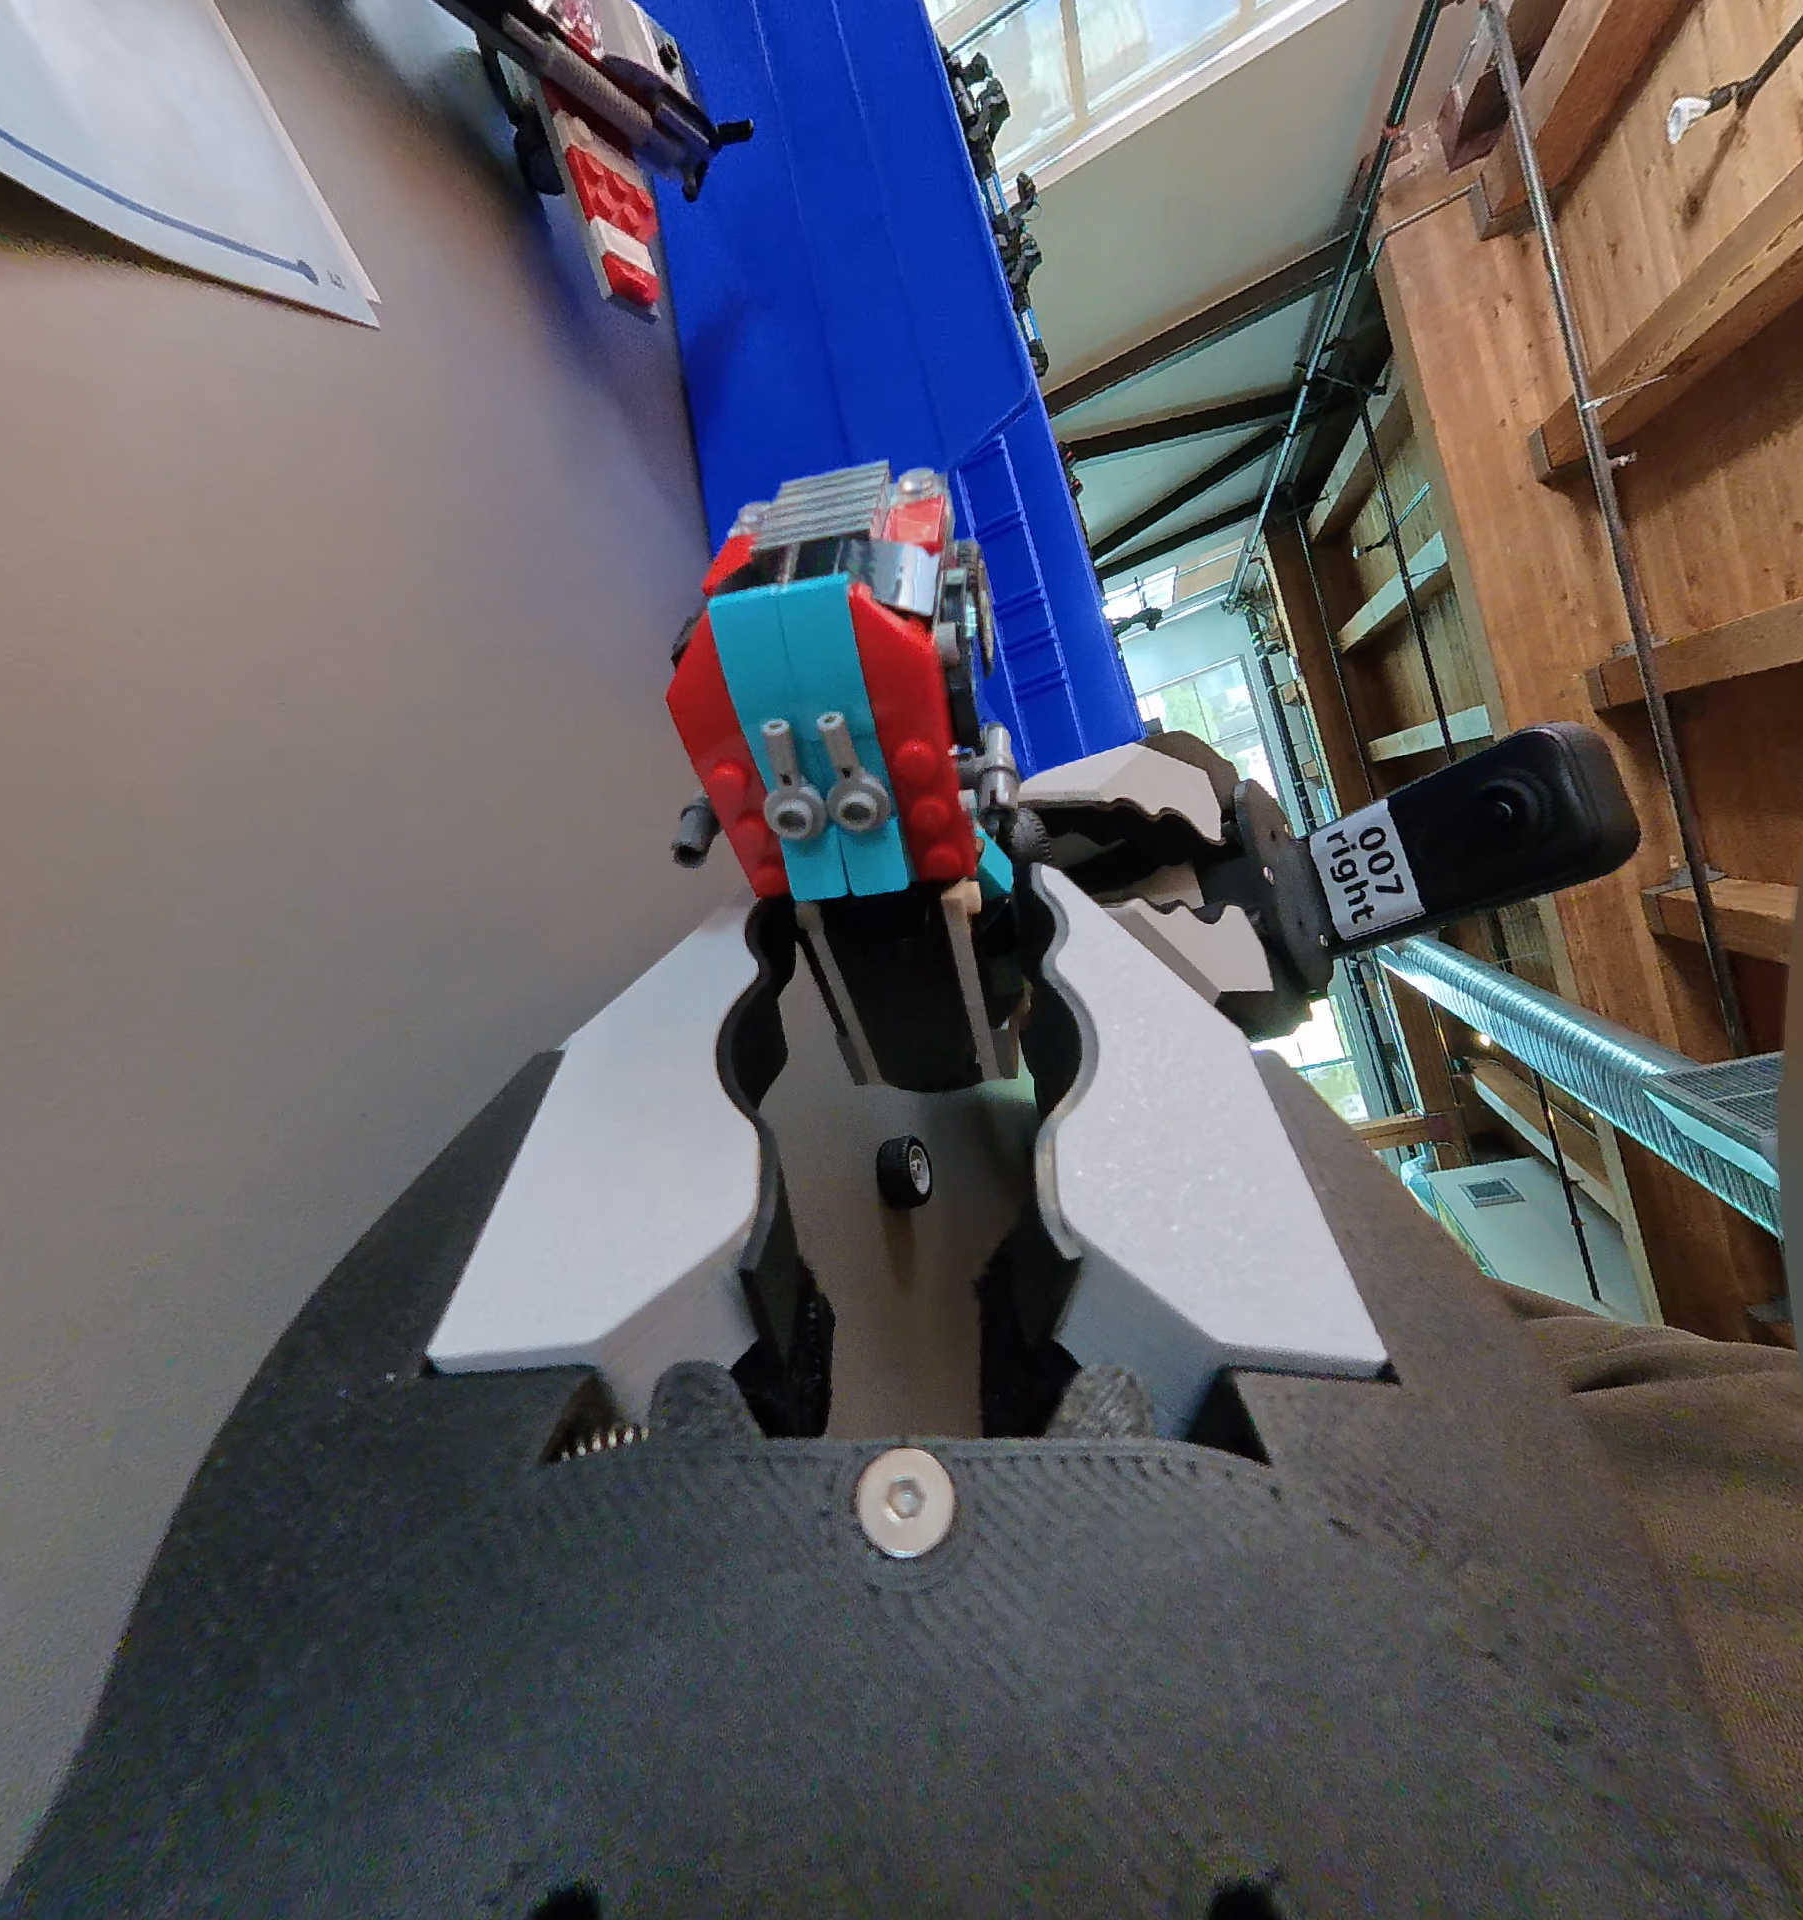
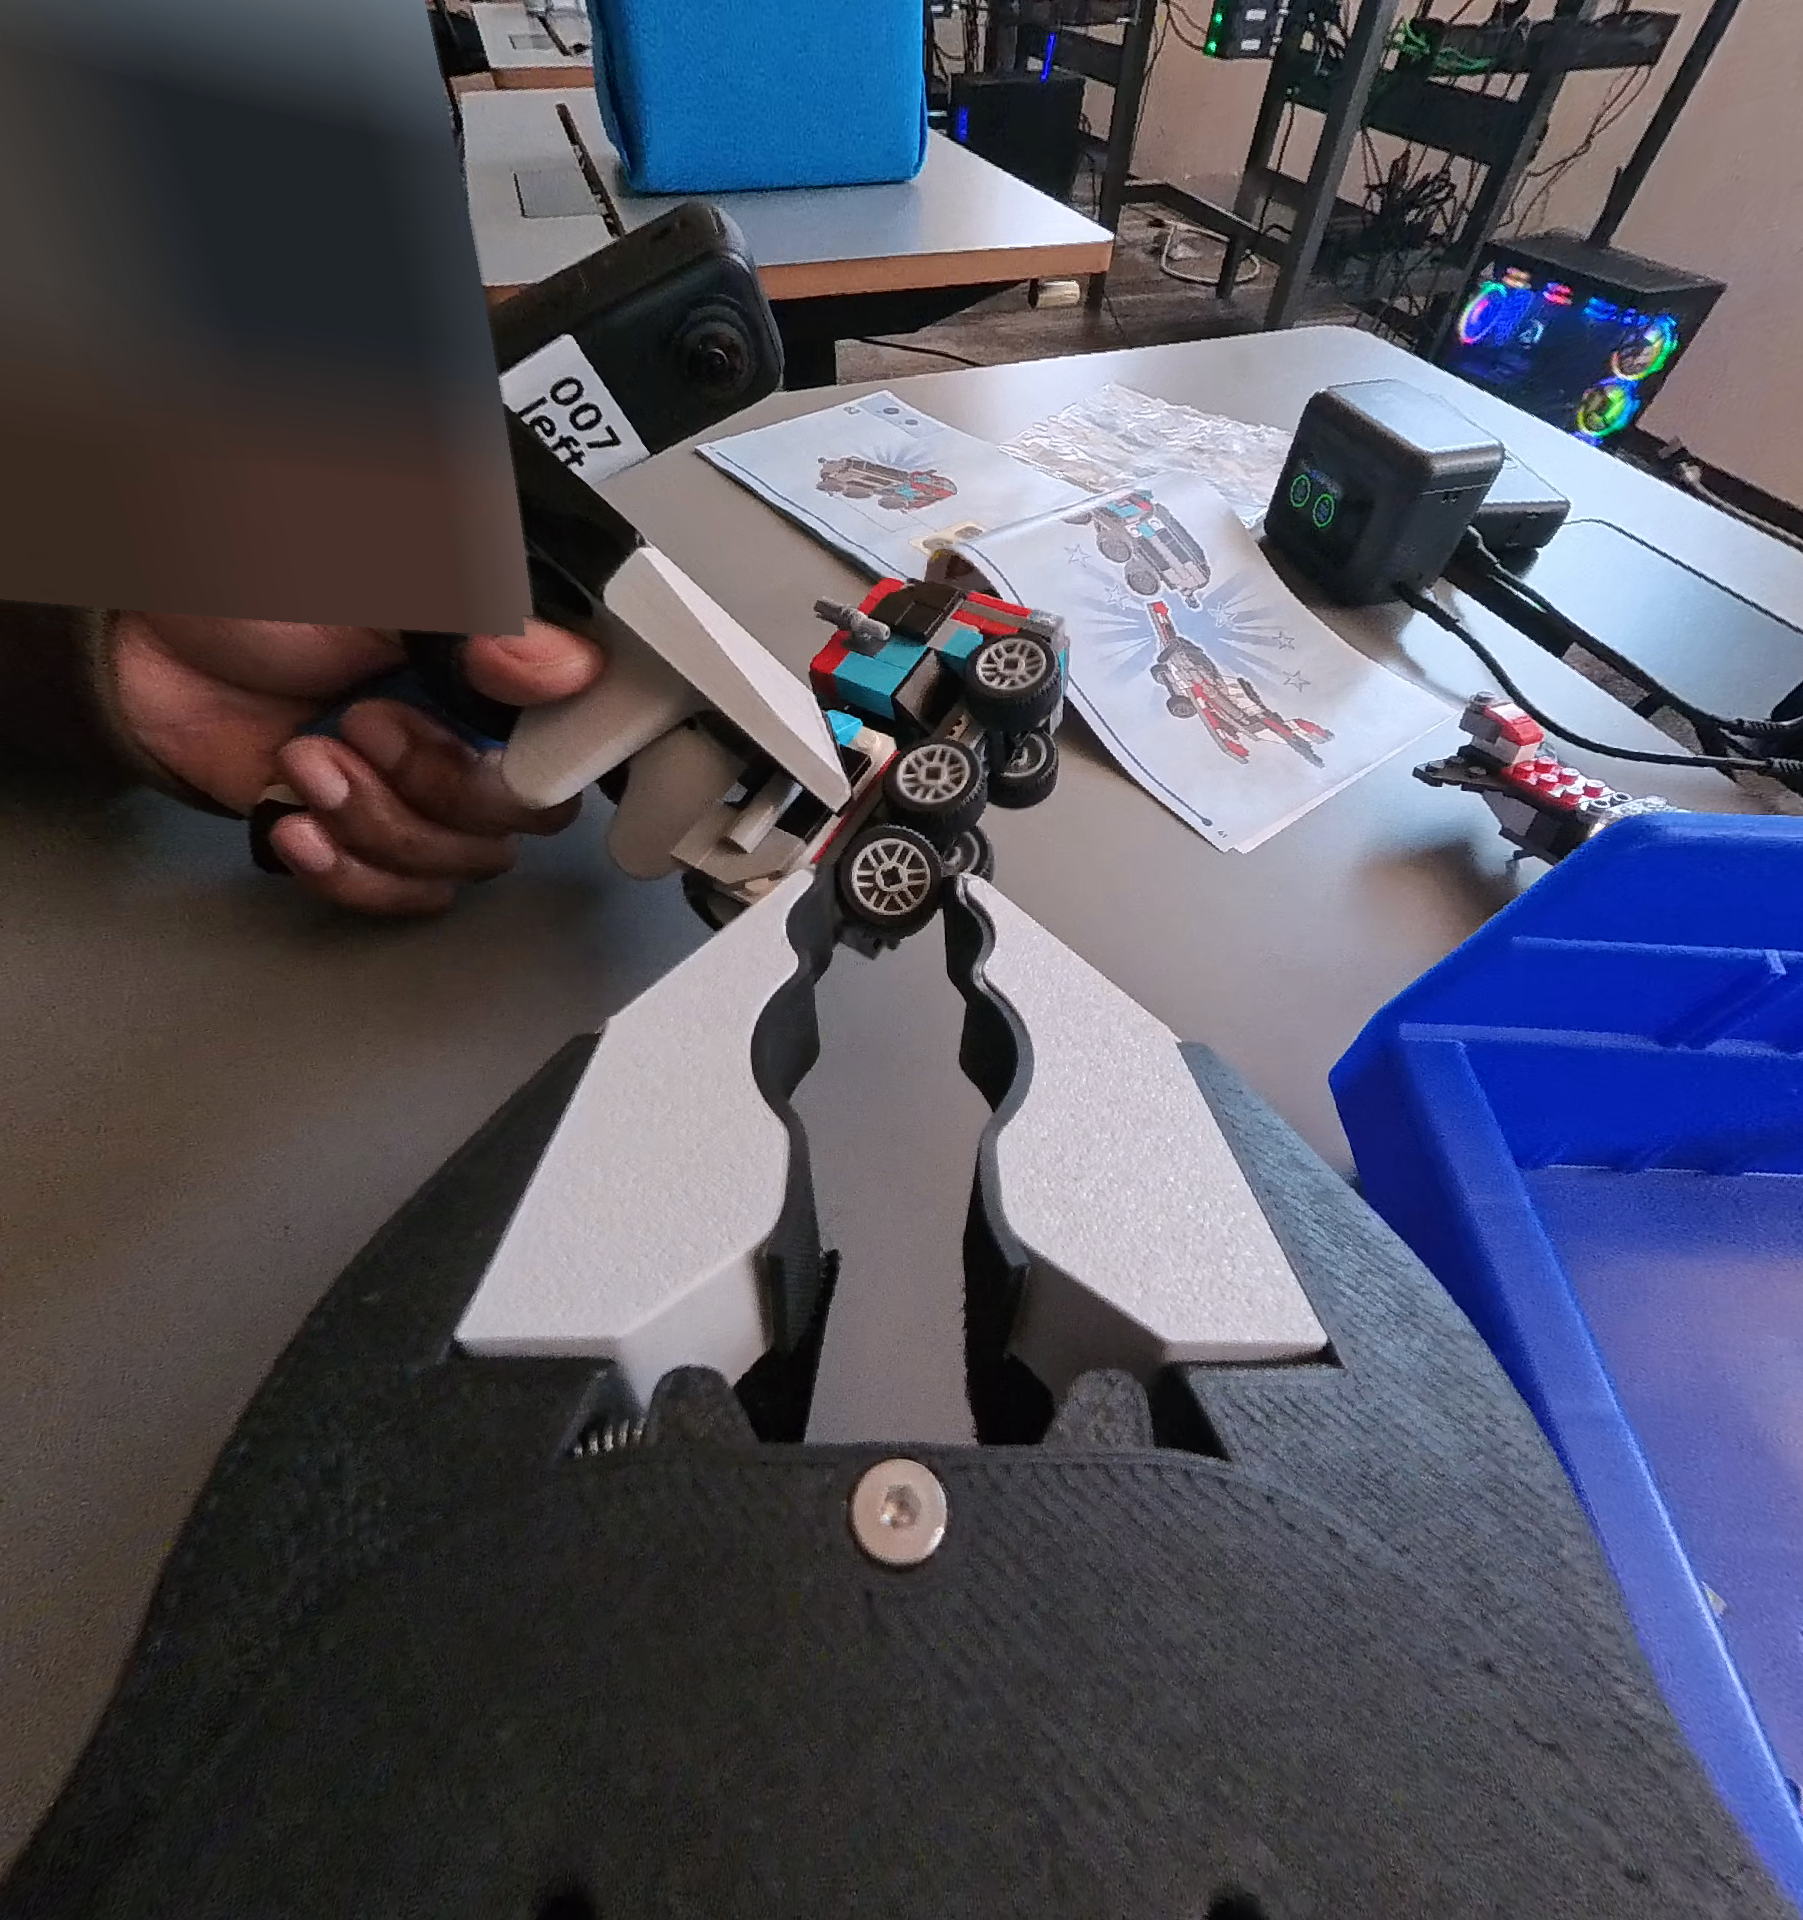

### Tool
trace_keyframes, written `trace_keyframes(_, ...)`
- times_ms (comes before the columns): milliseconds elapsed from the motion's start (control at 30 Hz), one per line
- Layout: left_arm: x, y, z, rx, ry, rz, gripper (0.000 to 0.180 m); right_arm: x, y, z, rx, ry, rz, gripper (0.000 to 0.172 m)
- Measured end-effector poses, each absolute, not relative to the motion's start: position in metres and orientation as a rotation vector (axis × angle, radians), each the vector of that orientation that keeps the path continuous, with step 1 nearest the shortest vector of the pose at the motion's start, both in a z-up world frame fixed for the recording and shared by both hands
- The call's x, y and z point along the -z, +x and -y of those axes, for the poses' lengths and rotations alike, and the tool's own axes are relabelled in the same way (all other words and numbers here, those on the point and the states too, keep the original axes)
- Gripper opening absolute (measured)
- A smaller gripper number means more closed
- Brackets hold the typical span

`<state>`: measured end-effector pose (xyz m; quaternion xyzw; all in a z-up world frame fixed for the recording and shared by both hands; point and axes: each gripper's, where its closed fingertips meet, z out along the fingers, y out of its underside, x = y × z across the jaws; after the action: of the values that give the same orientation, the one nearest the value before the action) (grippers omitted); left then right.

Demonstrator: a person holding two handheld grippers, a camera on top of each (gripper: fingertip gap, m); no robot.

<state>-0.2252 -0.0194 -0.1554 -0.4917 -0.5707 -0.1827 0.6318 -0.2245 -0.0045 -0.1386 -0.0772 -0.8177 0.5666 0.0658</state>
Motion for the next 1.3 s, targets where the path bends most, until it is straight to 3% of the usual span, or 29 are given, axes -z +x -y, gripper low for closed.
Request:
trace_keyframes(500,0.151,-0.225,0.021,0.435,-1.098,1.307,0.044,0.136,-0.22,0.007,-1.901,-0.372,2.546,0.022)
trace_keyframes(1300,0.158,-0.226,0.022,0.317,-1.159,1.324,0.043,0.148,-0.221,0.006,-1.412,-0.192,2.522,0.021)
